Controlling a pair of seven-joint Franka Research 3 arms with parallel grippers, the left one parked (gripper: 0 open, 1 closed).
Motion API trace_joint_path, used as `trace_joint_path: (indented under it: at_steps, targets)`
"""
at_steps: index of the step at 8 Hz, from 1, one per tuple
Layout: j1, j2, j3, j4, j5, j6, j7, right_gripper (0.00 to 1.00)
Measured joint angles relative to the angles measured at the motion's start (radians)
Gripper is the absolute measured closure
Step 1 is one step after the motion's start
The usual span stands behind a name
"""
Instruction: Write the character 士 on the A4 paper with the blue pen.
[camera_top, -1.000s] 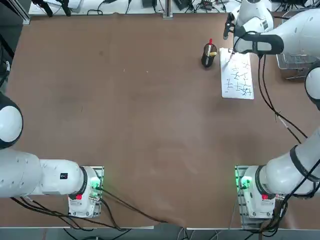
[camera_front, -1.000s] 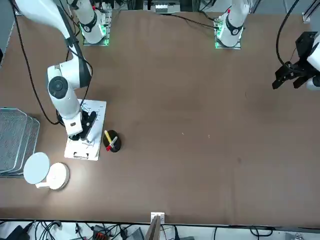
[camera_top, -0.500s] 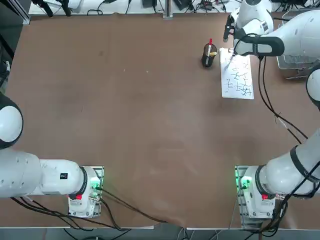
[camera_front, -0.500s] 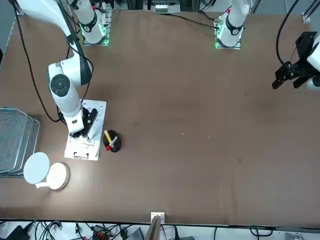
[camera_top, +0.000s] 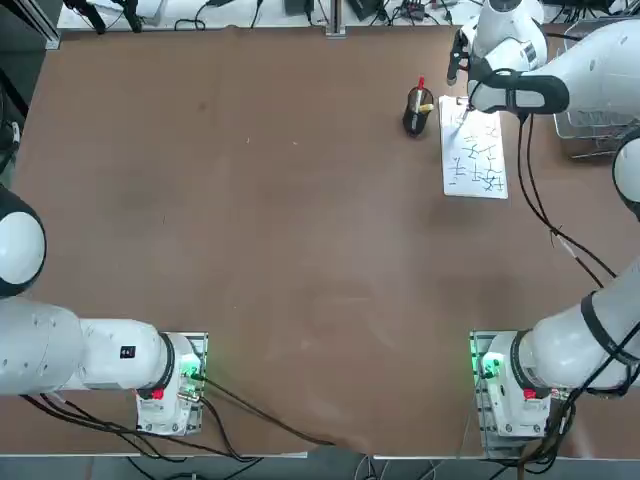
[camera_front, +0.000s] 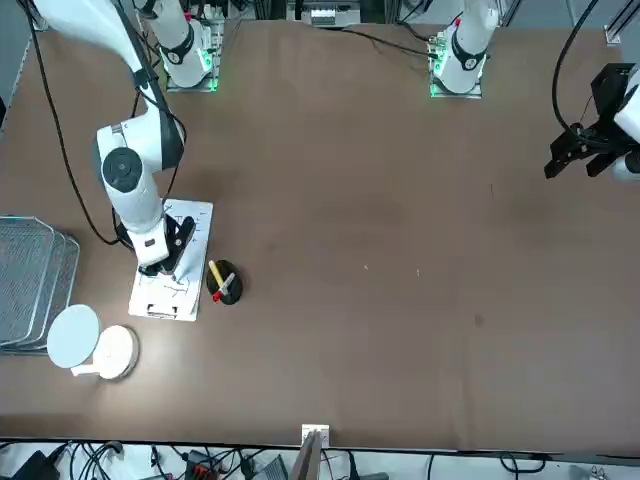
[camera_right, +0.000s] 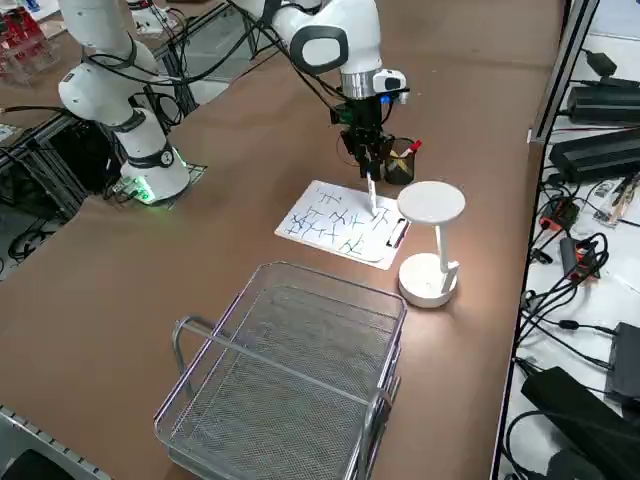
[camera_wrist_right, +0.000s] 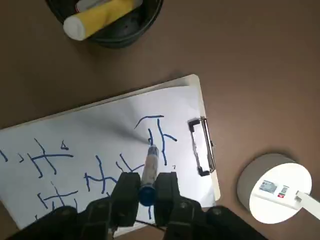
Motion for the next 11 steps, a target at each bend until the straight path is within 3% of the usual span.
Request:
trace_joint_path:
  at_steps: [11]
  targets:
    - [0.0, 0.006, 0.002, -0.001, -0.033, 0.06, 0.002, 0.81]
